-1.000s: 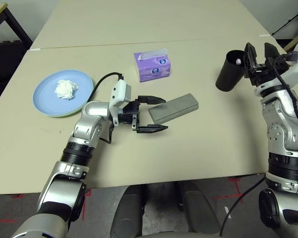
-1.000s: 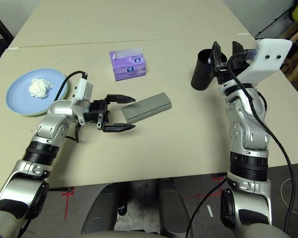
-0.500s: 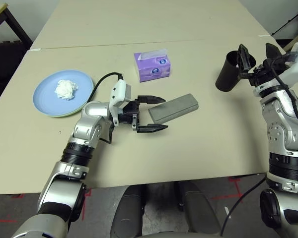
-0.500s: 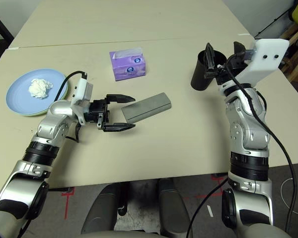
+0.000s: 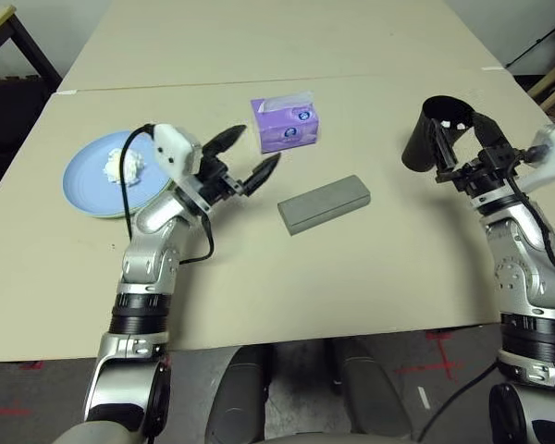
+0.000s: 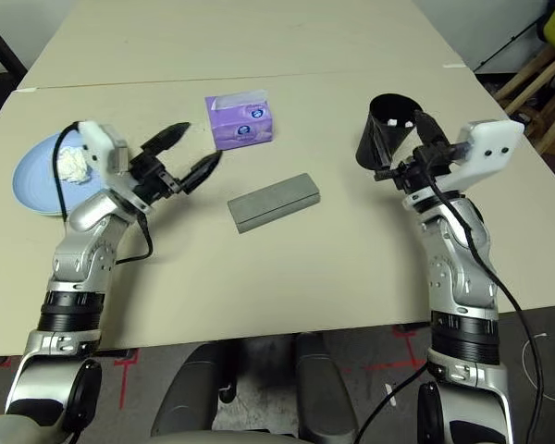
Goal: Organize and tidy the items on the table.
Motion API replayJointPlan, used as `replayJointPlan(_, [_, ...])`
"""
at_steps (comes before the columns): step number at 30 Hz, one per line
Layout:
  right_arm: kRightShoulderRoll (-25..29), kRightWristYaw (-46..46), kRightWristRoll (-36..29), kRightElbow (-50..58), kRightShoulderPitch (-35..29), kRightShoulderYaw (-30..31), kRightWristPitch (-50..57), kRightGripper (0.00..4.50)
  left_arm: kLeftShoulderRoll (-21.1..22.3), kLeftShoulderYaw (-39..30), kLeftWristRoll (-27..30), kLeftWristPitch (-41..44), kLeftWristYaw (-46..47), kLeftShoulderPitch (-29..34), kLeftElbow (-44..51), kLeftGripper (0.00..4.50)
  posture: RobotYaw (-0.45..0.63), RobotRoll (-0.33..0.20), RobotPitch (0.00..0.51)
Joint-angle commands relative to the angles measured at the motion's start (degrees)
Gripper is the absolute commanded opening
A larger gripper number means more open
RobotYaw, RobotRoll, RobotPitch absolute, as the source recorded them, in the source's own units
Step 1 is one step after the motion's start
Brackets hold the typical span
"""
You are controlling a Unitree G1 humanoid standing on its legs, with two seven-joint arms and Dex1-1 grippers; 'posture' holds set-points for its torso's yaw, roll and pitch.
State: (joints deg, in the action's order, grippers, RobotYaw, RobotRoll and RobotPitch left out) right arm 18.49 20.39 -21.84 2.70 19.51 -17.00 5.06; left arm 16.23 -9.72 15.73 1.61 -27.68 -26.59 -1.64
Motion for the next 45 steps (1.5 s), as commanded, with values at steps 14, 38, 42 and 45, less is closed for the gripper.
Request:
replayJointPlan(14, [0.0, 2.6, -0.1, -5.6, 2.3, 1.4, 0.0, 4.45, 2.7, -8.6, -9.5, 2.4, 24.1, 4.4, -5.4, 4.5, 0.03, 0.0, 0.171])
replayJointPlan(38, [1.3, -4.5, 2.4, -6.1, -3.5, -2.1, -3.8, 4.45, 6.1, -10.5, -3.5, -4.0, 13.2, 8.5, -8.2, 4.5, 0.02, 0.0, 0.159])
replayJointPlan(42, [1.2, -5.2, 4.3, -7.9, -2.8, -1.3, -4.5, 4.45, 6.0, -10.4, -3.2, -4.3, 12.5, 9.3, -8.2, 4.5, 0.03, 0.0, 0.159])
replayJointPlan(45, [1.1, -5.3, 4.7, -8.7, -2.2, -1.2, -4.9, 4.45, 5.9, -10.4, -3.7, -4.6, 13.2, 9.9, -7.9, 4.5, 0.03, 0.0, 0.16])
